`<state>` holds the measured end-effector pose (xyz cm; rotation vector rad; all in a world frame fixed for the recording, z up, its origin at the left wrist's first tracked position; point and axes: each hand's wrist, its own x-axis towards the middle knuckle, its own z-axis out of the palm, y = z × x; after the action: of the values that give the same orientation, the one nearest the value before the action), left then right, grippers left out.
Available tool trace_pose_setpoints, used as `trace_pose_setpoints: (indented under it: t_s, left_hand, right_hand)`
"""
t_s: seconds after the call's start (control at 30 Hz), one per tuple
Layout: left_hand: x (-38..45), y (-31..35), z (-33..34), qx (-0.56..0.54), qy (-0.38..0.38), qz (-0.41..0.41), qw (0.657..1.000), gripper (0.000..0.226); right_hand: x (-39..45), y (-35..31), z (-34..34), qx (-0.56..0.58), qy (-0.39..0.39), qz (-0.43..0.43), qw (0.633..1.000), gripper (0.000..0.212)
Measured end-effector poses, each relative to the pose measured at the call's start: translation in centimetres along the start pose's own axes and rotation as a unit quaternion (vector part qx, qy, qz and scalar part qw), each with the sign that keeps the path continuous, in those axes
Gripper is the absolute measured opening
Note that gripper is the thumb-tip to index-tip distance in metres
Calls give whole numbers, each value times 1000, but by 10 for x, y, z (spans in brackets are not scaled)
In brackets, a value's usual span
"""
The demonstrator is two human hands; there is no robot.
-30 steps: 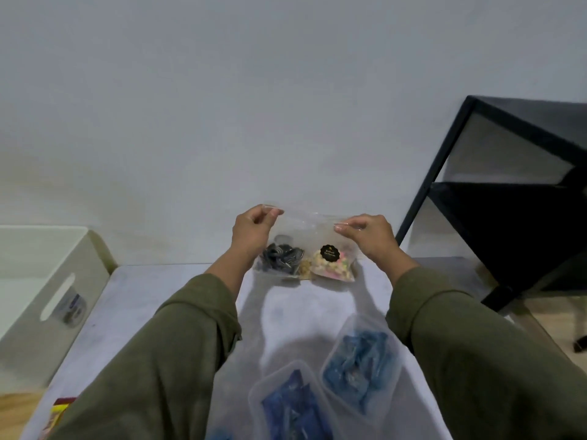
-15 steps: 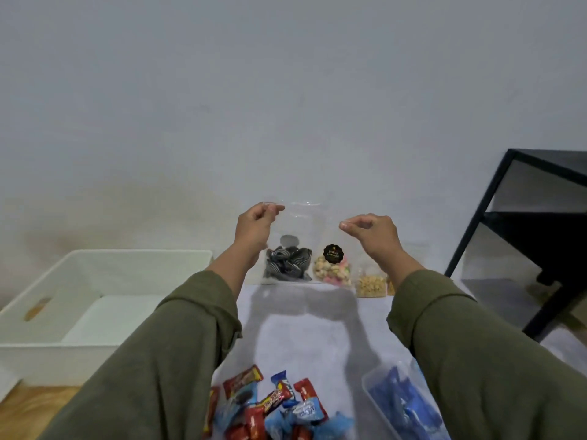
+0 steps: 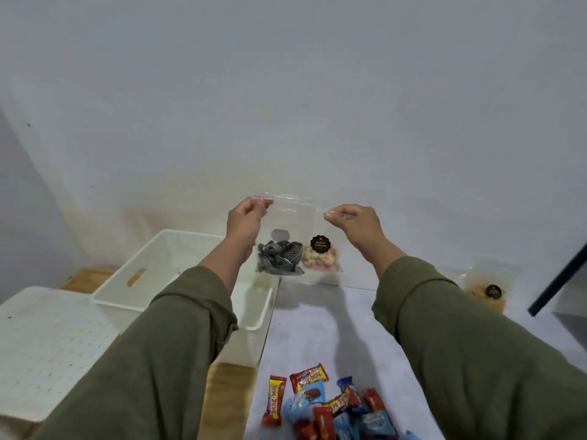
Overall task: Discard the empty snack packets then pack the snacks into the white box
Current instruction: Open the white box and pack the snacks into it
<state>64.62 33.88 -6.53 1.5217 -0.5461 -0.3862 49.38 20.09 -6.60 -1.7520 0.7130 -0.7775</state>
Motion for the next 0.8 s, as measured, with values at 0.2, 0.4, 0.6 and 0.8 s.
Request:
trace_pose_setpoints:
  t_s: [0.2, 0.4, 0.6, 0.8]
  left_hand:
    - [45, -21, -63, -3, 8, -29, 1000, 24]
    - [98, -51, -125, -4, -28, -49, 998, 23]
    - [137, -106, -167, 9, -49, -99, 994, 18]
    - [157, -174, -176, 11, -66, -157, 985, 20]
  right_hand:
    - [25, -3, 77, 24, -16, 14, 999, 9]
    - [42, 7, 161, 52, -5, 48, 997, 6]
    - [54, 35, 229, 43, -7, 86, 995, 4]
    - [69, 88, 263, 23, -12, 132, 991, 4]
